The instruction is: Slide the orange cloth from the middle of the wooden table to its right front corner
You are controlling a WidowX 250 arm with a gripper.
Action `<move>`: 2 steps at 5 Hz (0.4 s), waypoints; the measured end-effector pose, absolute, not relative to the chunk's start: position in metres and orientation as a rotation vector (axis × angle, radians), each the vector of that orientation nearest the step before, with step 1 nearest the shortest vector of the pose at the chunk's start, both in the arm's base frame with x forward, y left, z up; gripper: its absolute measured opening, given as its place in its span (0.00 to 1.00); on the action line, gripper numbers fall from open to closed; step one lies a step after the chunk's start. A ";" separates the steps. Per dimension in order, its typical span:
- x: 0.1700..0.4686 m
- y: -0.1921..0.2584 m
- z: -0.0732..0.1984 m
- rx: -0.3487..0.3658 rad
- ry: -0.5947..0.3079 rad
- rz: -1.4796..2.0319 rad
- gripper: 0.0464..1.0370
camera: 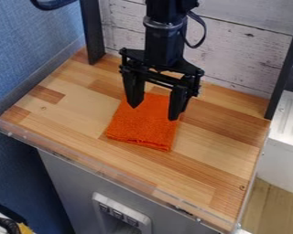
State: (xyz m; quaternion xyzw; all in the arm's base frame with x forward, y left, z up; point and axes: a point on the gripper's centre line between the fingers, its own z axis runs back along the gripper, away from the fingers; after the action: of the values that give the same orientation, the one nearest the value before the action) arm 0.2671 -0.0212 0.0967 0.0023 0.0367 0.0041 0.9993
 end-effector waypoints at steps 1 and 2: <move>0.270 -0.018 0.091 0.001 0.078 -0.043 0.96; 0.279 -0.005 0.092 -0.007 0.050 -0.099 0.96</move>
State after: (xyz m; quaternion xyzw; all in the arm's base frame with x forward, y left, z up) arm 0.2790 -0.0048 0.0925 -0.0037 0.0252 -0.0493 0.9985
